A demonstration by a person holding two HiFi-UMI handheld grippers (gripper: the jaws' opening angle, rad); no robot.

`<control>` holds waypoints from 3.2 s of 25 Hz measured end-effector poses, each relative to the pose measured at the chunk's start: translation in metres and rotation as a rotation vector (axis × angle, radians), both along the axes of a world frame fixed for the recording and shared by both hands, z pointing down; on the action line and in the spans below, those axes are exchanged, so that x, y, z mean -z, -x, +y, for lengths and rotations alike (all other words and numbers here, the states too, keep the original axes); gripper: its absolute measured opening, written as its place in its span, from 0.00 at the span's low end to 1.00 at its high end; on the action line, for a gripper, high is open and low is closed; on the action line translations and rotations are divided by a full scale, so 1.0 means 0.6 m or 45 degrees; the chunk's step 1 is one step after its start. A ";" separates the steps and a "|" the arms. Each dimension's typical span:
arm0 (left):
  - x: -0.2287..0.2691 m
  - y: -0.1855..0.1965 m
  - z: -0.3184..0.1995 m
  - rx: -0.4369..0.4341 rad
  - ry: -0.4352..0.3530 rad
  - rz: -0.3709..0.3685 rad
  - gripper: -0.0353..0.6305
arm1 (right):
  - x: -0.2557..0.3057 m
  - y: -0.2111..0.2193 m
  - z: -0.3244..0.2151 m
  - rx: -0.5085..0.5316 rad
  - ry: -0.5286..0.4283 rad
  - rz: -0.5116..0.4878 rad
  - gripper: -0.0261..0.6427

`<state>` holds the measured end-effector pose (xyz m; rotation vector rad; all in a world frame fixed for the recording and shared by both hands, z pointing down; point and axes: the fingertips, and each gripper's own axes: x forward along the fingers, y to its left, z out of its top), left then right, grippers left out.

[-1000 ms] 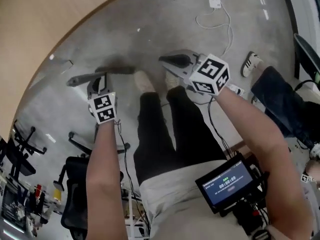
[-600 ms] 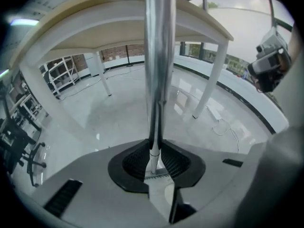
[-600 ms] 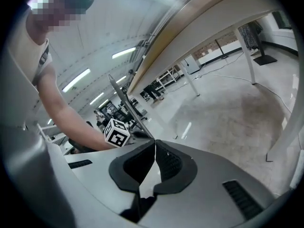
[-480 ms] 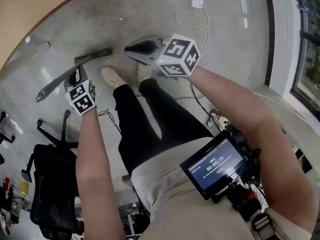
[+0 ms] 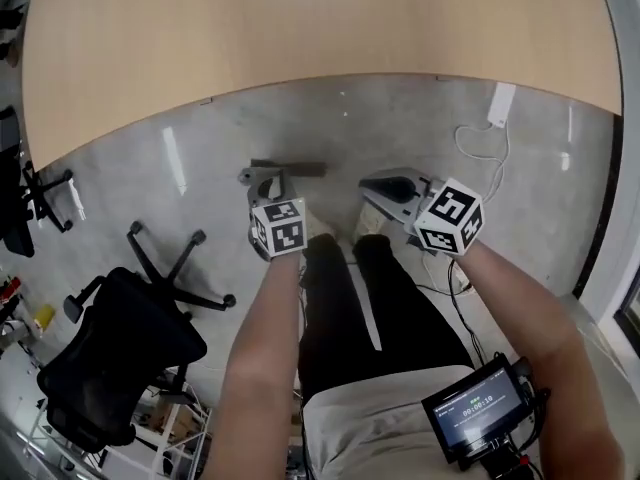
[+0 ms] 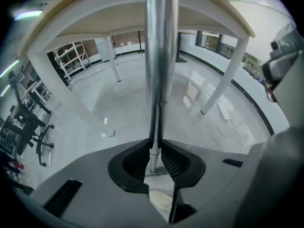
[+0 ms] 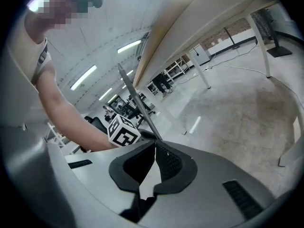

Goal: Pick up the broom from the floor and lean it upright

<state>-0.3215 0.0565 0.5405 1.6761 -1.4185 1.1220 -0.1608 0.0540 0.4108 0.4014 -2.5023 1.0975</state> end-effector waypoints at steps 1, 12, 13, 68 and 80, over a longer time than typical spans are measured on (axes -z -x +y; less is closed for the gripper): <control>-0.003 0.000 -0.009 0.025 0.006 0.004 0.17 | 0.001 -0.006 -0.002 -0.006 0.002 0.010 0.07; -0.017 0.072 -0.095 0.372 -0.067 0.022 0.17 | -0.019 -0.068 0.008 -0.100 0.035 0.082 0.07; -0.018 0.070 -0.096 0.399 -0.074 0.026 0.17 | -0.019 -0.075 0.011 -0.100 0.037 0.093 0.07; 0.553 0.061 0.155 -0.151 -0.577 0.372 0.07 | 0.424 0.036 0.050 -0.063 -0.345 -0.149 0.07; 0.650 0.082 0.154 -0.228 -0.755 0.513 0.07 | 0.510 0.071 0.076 -0.185 -0.530 -0.171 0.07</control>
